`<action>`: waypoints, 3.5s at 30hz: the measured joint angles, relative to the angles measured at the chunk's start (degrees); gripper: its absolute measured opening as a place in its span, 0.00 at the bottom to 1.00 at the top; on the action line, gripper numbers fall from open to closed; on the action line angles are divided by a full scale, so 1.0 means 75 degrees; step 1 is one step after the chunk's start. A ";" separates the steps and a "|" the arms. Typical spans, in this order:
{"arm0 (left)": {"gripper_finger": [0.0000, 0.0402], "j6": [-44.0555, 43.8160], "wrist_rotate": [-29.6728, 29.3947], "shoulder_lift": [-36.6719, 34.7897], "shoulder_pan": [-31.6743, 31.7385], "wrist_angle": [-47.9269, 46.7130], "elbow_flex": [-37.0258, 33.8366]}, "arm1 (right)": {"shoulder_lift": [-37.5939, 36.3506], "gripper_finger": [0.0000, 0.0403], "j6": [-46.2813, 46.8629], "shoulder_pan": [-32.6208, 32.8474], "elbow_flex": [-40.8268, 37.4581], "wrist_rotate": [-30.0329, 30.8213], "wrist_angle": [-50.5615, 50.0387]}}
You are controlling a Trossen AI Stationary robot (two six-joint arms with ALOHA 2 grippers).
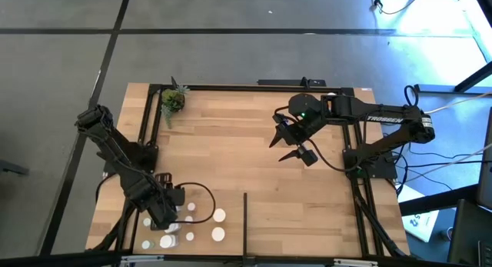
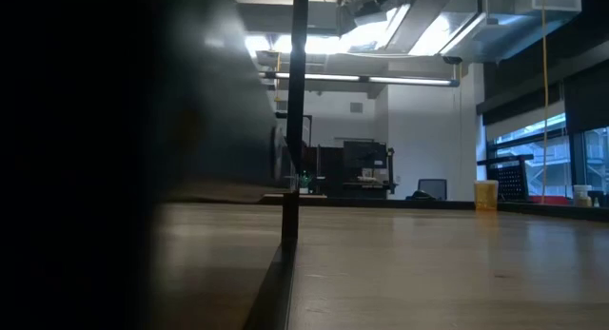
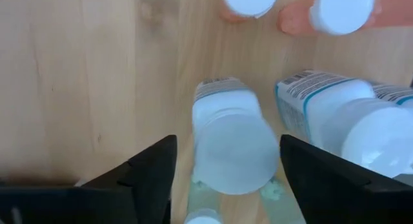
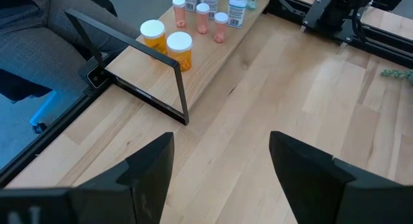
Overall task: Pick and place medicine bottles onto shelf by color
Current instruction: Put the white pill bottle on the shelf aligned with the other white pill bottle, then put the orange pill bottle on the shelf aligned with the other orange pill bottle
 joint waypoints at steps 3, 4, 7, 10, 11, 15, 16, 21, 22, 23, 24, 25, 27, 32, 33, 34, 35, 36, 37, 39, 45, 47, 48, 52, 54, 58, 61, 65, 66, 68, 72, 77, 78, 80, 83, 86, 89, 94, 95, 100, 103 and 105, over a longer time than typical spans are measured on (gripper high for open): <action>0.70 -0.0001 0.0022 0.0001 0.0000 0.0082 0.0000 | 0.0000 0.64 0.0003 0.0001 0.0000 0.0000 0.0000; 0.72 -0.0006 0.0048 0.0001 0.0000 0.0078 0.0000 | 0.0000 0.64 0.0003 0.0001 0.0000 0.0000 0.0000; 0.76 -0.0075 0.0200 -0.0001 0.0000 0.0080 0.0000 | 0.0000 0.64 0.0003 0.0000 0.0000 0.0000 0.0000; 0.79 -0.0193 0.0300 0.0001 0.0000 0.0081 0.0000 | 0.0000 0.64 0.0001 0.0000 0.0000 0.0000 0.0000; 0.79 -0.0198 0.0338 -0.0003 0.0000 0.0082 0.0000 | 0.0000 0.64 0.0001 0.0000 0.0000 0.0000 0.0003; 0.80 -0.0214 0.0402 -0.0107 -0.0003 0.0080 0.0000 | 0.0000 0.64 0.0001 0.0001 -0.0001 -0.0001 0.0003; 0.80 -0.0214 0.0402 -0.0141 0.0000 0.0080 0.0000 | 0.0000 0.64 0.0003 0.0001 0.0000 0.0000 0.0003; 0.80 -0.0251 0.0402 -0.0381 0.0000 0.0080 0.0000 | 0.0000 0.64 0.0002 -0.0001 0.0000 -0.0003 0.0003; 0.80 -0.0252 0.0402 -0.0422 -0.0001 0.0071 0.0000 | 0.0000 0.64 0.0001 0.0001 0.0000 -0.0003 0.0003; 0.80 -0.0252 0.0402 -0.0471 -0.0001 0.0059 0.0000 | 0.0000 0.64 0.0003 -0.0001 0.0000 -0.0003 0.0003; 0.80 -0.0253 0.0403 -0.0534 0.0000 0.0036 0.0000 | 0.0000 0.64 0.0001 0.0001 0.0000 -0.0003 0.0003; 0.80 -0.0257 0.0405 -0.0595 0.0000 -0.0005 0.0000 | 0.0000 0.64 0.0003 0.0000 0.0000 -0.0003 0.0003; 0.80 -0.0381 0.0406 -0.0728 0.0000 -0.0042 0.0000 | 0.0000 0.64 0.0002 0.0000 0.0000 -0.0001 0.0015; 0.80 -0.0651 0.0408 -0.1123 -0.0001 -0.0063 0.0000 | 0.0000 0.64 0.0000 -0.0001 0.0000 0.0000 0.0037; 0.80 -0.0655 0.0413 -0.1214 0.0000 -0.0066 0.0000 | 0.0000 0.64 0.0001 0.0000 0.0000 -0.0003 0.0043; 0.80 -0.0702 0.0417 -0.1308 -0.0001 -0.0066 0.0000 | 0.0000 0.64 0.0000 -0.0001 0.0000 -0.0001 0.0043; 0.80 -0.0804 0.0414 -0.1408 0.0000 -0.0078 0.0000 | 0.0000 0.64 0.0003 -0.0001 0.0000 -0.0002 0.0044; 0.80 -0.0900 0.0400 -0.1504 -0.0001 -0.0107 0.0000 | 0.0000 0.64 0.0003 0.0000 0.0000 0.0000 0.0044; 0.80 -0.1011 0.0349 -0.1592 0.0004 -0.0134 0.0000 | 0.0000 0.64 0.0001 0.0001 0.0000 0.0000 0.0044; 0.80 -0.1041 0.0091 -0.1742 0.0080 -0.0149 0.0000 | 0.0000 0.64 0.0003 -0.0001 0.0000 0.0000 0.0044; 0.80 -0.0753 -0.1225 -0.2102 0.0735 -0.0350 0.0000 | 0.0000 0.64 0.0001 0.0001 0.0000 0.0000 0.0047; 0.80 -0.0580 -0.1548 -0.2152 0.1175 -0.0394 0.0000 | 0.0000 0.64 0.0003 -0.0001 0.0000 0.0000 0.0047; 0.80 -0.0448 -0.1700 -0.2173 0.1438 -0.0386 0.0000 | 0.0000 0.64 0.0001 0.0001 0.0000 -0.0003 0.0047; 0.80 0.0153 -0.1888 -0.2178 0.2592 -0.0389 0.0000 | 0.0000 0.64 0.0001 0.0000 0.0000 0.0000 0.0047; 0.80 0.0427 -0.1891 -0.2178 0.3107 -0.0388 0.0000 | 0.0000 0.64 0.0002 0.0001 0.0000 0.0000 0.0047; 0.80 0.1016 -0.1857 -0.2178 0.4030 -0.0386 0.0000 | 0.0000 0.64 0.0001 -0.0001 0.0000 -0.0002 0.0052; 0.80 0.1505 -0.1856 -0.2178 0.4606 -0.0383 0.0000 | 0.0000 0.64 0.0002 0.0001 0.0000 -0.0003 0.0052; 0.80 0.2014 -0.1856 -0.2177 0.5095 -0.0383 0.0000 | 0.0000 0.64 0.0119 0.0001 0.0000 -0.0003 0.0079; 0.80 0.2157 -0.1856 -0.2176 0.5165 -0.0380 0.0000 | 0.0000 0.64 0.0301 0.0006 0.0000 -0.0006 0.0082; 0.80 0.2379 -0.1856 -0.2176 0.5249 -0.0377 0.0000 | 0.0000 0.64 0.0645 0.0048 0.0000 -0.0012 0.0085; 0.80 0.2667 -0.1851 -0.2173 0.5313 -0.0224 0.0000 | 0.0000 0.64 0.1248 0.0054 0.0000 -0.0386 0.0087; 0.80 0.2837 -0.1864 -0.2173 0.5314 0.0074 0.0000 | 0.0000 0.64 0.2436 0.0058 0.0000 -0.0399 0.0085; 0.80 0.2843 -0.1865 -0.2173 0.5316 0.0087 0.0000 | 0.0000 0.64 0.2746 0.0060 0.0000 -0.0139 0.0066; 0.80 0.2843 -0.1868 -0.2173 0.5316 0.0092 0.0000 | 0.0000 0.64 0.3376 0.0060 0.0000 0.0856 -0.0091; 0.80 0.2843 -0.1869 -0.2172 0.5313 0.0092 0.0000 | -0.0003 0.64 0.4438 -0.0047 0.0081 0.2873 -0.0747; 0.80 0.2825 -0.1874 -0.2110 0.5313 0.0153 0.0000 | -0.0009 0.64 0.5496 -0.0351 0.0398 0.4581 -0.1671; 0.80 0.2817 -0.1878 -0.2119 0.5313 0.0226 0.0000 | -0.0015 0.64 0.6352 -0.0825 0.0777 0.5652 -0.2422; 0.80 0.2814 -0.1883 -0.2117 0.5313 0.0605 0.0000 | -0.0023 0.64 0.7394 -0.2025 0.1116 0.5576 -0.3148; 0.80 0.2814 -0.1888 -0.2117 0.5313 0.0683 0.0000 | -0.0012 0.64 0.7627 -0.2303 0.1116 0.5554 -0.3255; 0.80 0.2822 -0.2177 -0.2117 0.5310 0.0926 0.0000 | 0.0231 0.64 0.7890 -0.3889 0.1120 0.5528 -0.3863; 0.80 0.2822 -0.2270 -0.2117 0.5310 0.0928 0.0000 | 0.0481 0.64 0.7811 -0.4673 0.1121 0.5533 -0.3978; 0.80 0.2822 -0.2270 -0.2117 0.5310 0.0925 0.0000 | 0.0708 0.64 0.7794 -0.5050 0.1119 0.5533 -0.3997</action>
